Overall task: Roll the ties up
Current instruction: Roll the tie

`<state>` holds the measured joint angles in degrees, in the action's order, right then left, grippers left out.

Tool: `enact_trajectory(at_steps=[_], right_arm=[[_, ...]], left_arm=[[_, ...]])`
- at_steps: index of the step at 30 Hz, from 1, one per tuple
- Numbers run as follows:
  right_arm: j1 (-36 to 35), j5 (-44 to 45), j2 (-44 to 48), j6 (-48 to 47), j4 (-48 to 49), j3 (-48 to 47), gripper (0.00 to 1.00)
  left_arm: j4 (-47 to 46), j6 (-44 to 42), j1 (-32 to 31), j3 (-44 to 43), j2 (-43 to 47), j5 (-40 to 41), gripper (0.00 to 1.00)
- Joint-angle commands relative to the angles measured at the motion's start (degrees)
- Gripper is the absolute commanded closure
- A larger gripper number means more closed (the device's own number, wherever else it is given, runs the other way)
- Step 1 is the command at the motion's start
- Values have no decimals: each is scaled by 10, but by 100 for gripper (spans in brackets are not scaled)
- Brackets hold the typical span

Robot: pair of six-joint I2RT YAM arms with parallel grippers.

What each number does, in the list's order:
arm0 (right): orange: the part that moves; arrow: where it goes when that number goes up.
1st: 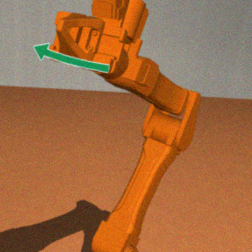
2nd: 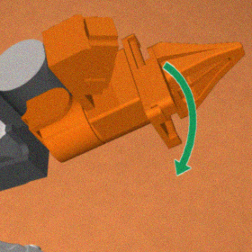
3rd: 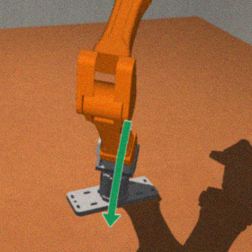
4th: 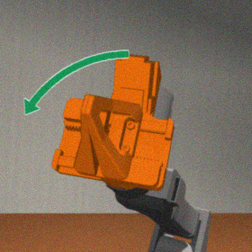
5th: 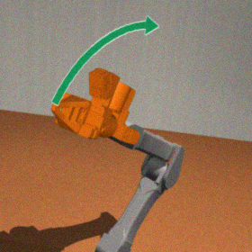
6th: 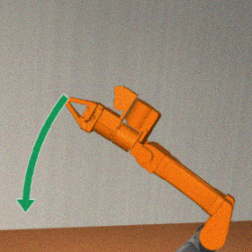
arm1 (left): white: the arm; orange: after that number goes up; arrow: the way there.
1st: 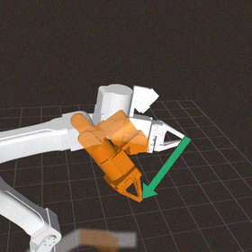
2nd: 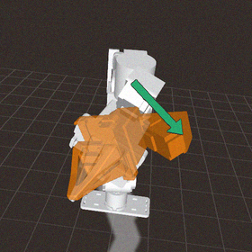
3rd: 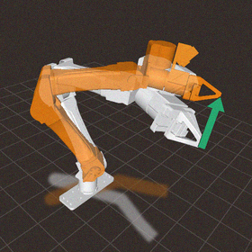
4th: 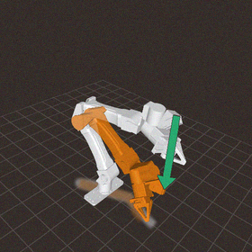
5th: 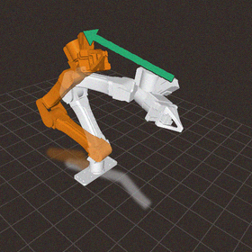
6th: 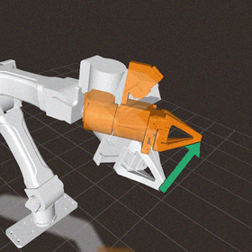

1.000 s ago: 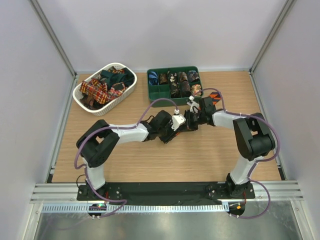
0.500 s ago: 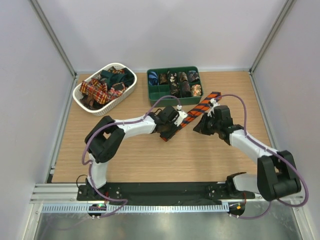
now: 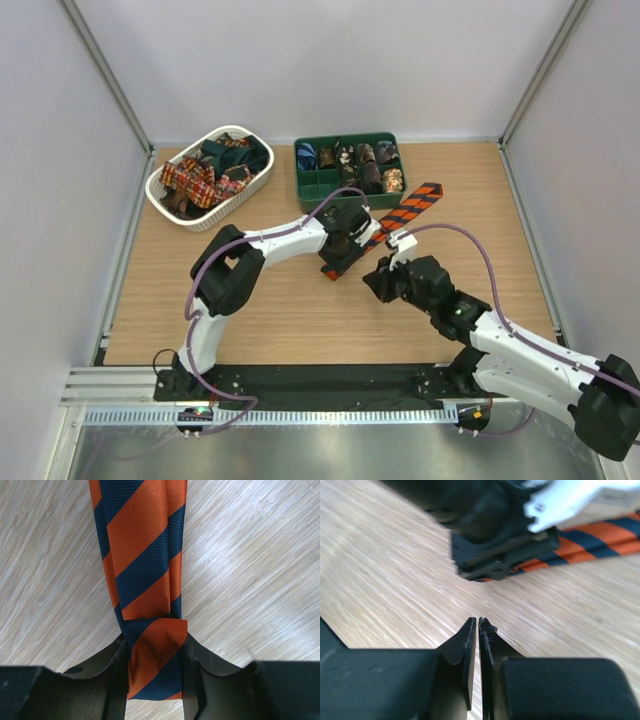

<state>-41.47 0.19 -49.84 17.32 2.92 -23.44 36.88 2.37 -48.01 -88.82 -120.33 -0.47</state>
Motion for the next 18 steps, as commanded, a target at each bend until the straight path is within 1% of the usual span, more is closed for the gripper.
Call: enact_trajectory(at_steps=[1, 4, 7, 9, 10, 11, 13, 16, 18], right_arm=[[-47, 61, 42, -55, 65, 24, 86], [-91, 75, 44, -79, 65, 24, 87], [-144, 126, 13, -105, 52, -3, 87], [-174, 156, -38, -118, 45, -21, 87], [-206, 190, -59, -134, 38, -42, 87], [-222, 206, -98, -141, 33, -54, 87], [-263, 250, -137, -161, 18, -90, 87], [-294, 283, -198, -185, -9, -140, 86], [-303, 293, -246, -206, -37, -171, 85]], left_arm=[[132, -1, 4, 2, -58, -24, 95], [139, -2, 4, -6, -65, -32, 95], [151, -3, 4, -18, -75, -39, 95], [155, -3, 4, -22, -76, -41, 95], [157, -4, 4, -22, -75, -41, 95], [158, -4, 4, -23, -75, -42, 96], [161, -8, 4, -23, -75, -47, 97], [165, -8, 4, -23, -74, -48, 98], [164, -8, 4, -23, -74, -47, 98]])
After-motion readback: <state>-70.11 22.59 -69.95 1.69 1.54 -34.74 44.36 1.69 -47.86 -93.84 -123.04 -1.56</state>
